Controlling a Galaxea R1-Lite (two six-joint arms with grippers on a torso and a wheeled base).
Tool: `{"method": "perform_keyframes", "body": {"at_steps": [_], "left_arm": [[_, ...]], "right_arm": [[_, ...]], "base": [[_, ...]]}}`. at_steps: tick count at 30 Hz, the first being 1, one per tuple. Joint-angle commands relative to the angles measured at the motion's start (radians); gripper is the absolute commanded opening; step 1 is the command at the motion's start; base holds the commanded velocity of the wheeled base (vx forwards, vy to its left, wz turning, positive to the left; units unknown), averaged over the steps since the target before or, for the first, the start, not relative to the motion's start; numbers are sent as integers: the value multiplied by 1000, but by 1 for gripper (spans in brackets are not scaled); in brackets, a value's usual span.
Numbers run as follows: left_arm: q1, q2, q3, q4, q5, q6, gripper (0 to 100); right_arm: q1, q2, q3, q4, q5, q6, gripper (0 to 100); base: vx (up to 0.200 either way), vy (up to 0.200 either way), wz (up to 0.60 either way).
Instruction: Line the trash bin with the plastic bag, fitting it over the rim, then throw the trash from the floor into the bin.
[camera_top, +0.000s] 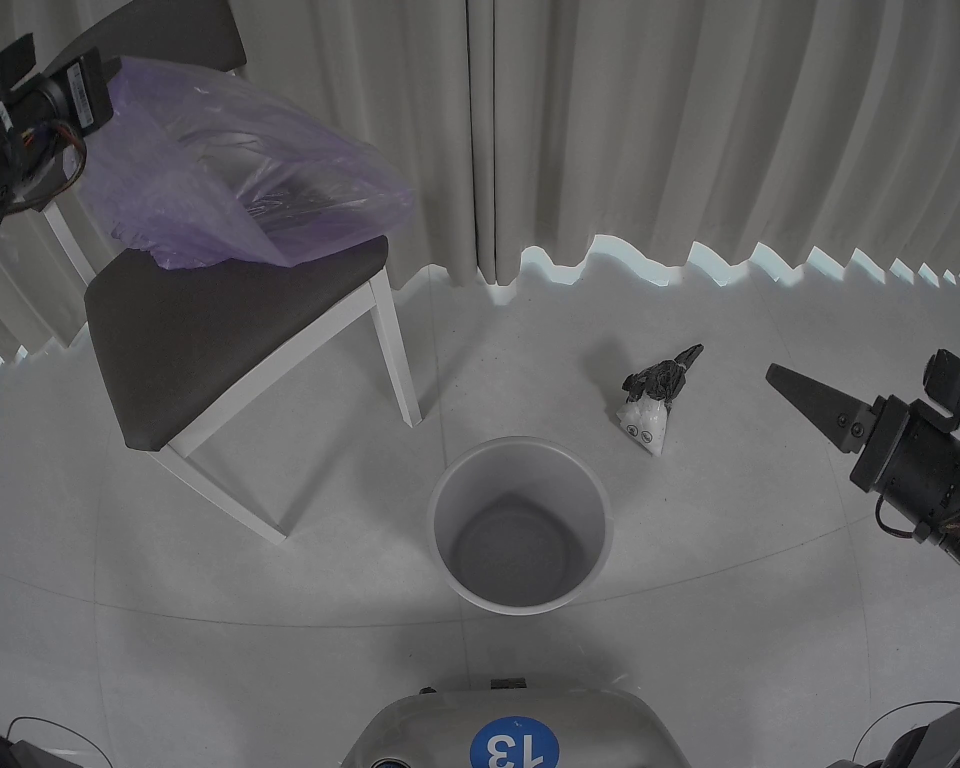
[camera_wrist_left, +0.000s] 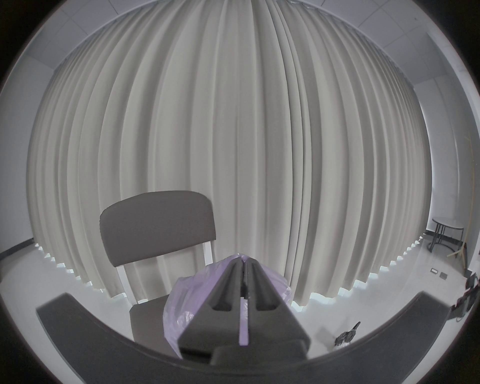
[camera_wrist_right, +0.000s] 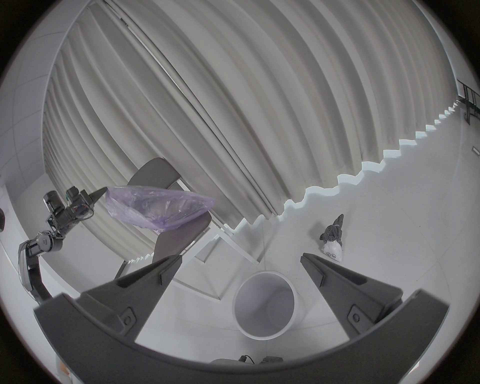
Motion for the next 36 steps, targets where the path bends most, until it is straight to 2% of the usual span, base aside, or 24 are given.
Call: {"method": "perform_keyframes", "body": {"at_steps": [1,5,11,14,25,30,36], "left_arm": [[-36,-9,-44,9,1,1,0],[-62,-8,-79,27,-1,11,0],[-127,-11,-186,199,-4,14,0],[-158,-13,-216,244,-4,16,0],[-294,3,-249,313,-14,51,0],[-348,1,-263,330,-56,56,0],[-375,-6,-254,336,-106,67,0]], "right_arm": [[12,24,10,-8,-1,0,100],[21,39,21,-31,-1,0,100],[24,55,33,-62,-1,0,100],[30,61,35,-64,-1,2,100],[61,91,58,-104,-1,14,100],[61,90,56,-111,-1,15,100],[59,90,53,-111,4,29,100]], "base": [[0,0,0],[0,0,0],[0,0,0],[0,0,0],[0,0,0],[0,0,0],[0,0,0]]}}
